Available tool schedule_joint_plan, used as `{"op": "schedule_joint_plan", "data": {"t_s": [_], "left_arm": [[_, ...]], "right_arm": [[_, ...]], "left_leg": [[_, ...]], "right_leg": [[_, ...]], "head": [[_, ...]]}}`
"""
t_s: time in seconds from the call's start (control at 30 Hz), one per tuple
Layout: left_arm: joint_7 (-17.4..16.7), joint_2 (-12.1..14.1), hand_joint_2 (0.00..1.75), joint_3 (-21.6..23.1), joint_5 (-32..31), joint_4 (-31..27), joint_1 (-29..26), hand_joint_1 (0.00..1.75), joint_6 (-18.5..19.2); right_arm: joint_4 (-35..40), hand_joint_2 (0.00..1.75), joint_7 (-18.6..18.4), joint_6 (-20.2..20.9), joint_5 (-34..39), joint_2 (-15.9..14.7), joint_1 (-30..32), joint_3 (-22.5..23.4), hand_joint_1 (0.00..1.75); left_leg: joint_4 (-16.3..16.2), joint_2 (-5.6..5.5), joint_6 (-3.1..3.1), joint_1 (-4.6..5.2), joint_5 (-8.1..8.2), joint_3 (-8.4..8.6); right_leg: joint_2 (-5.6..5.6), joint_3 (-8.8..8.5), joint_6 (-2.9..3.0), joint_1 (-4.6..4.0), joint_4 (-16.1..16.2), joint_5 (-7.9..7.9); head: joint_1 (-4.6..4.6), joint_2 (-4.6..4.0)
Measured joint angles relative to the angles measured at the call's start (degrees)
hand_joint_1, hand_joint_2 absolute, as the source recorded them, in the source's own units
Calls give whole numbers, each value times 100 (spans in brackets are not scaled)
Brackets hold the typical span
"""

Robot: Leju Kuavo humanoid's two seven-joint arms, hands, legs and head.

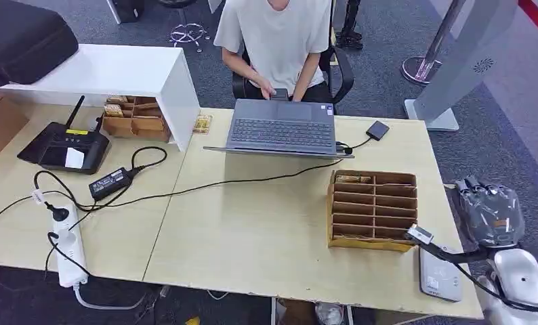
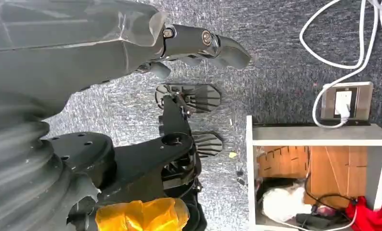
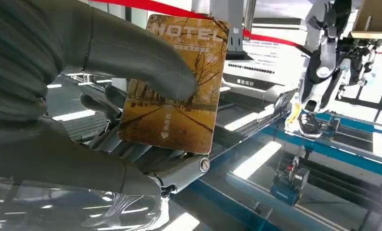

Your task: Pass the card to the sensor for recognition and then transmit it.

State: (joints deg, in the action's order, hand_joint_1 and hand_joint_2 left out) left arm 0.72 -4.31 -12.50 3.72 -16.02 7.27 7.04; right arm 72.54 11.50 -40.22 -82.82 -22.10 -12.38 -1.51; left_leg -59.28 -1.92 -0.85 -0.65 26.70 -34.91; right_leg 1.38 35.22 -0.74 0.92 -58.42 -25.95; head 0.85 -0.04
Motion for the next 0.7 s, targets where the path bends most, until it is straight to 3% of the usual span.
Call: {"op": "schedule_joint_plan", "data": {"t_s": [0.4, 0.53, 0.7], "left_arm": [[-2, -13, 175, 9, 15, 0, 2, 0, 35], [-111, -20, 175, 39, 37, 0, 61, 0, 177], [-243, -81, 175, 136, 63, 0, 215, 0, 177]], "right_arm": [[0, 175, 20, 0, 2, -46, -150, -160, 175], [-146, 175, 35, 4, 98, -72, -801, -615, 175], [-823, 175, -98, 13, 304, 2, -2206, -1520, 175]], "left_leg": [[1, 2, 1, 0, 0, -6], [1, 25, 0, 1, -4, 0], [0, 24, -3, 1, -27, -5]], "right_leg": [[1, -1, 0, 0, -2, 0], [18, 4, 11, 1, -4, 13], [20, 9, 5, 1, -8, 28]], "head": [[2, 0], [-2, 0], [0, 0]]}}
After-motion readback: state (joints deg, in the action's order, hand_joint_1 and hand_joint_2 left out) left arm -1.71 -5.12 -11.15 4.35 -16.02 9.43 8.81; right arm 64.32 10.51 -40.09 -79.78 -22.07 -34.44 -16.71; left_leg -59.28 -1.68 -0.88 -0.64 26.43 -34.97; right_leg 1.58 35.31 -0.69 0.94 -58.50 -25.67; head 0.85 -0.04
